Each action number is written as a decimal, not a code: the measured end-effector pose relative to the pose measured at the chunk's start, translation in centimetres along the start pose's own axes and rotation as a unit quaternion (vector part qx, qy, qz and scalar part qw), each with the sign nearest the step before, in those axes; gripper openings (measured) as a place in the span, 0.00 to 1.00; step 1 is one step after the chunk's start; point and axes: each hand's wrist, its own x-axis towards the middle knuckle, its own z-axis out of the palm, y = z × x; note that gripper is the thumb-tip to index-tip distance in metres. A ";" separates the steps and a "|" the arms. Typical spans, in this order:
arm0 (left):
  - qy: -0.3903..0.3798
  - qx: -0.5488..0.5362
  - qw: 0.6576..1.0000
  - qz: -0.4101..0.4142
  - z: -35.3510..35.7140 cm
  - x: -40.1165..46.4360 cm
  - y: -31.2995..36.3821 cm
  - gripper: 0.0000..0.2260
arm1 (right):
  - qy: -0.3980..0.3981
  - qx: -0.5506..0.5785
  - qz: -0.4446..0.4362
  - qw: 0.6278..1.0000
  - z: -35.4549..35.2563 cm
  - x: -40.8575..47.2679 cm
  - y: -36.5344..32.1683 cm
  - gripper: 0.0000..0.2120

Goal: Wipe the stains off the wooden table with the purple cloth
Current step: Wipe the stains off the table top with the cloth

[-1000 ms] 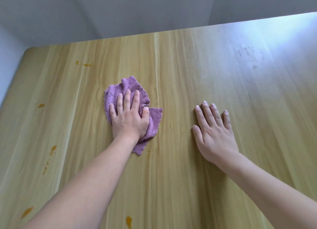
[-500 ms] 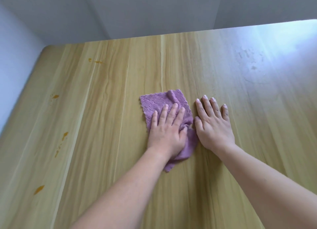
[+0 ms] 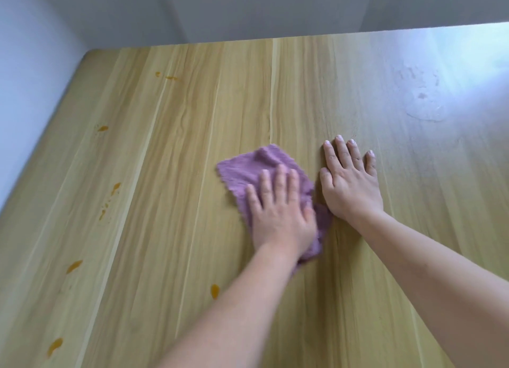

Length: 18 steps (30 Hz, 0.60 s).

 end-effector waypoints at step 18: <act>0.010 0.040 0.999 -0.001 -0.5 -1.8 -10.0 0.32 | 0.007 0.025 -0.003 1.000 0.0 -0.4 0.1 0.29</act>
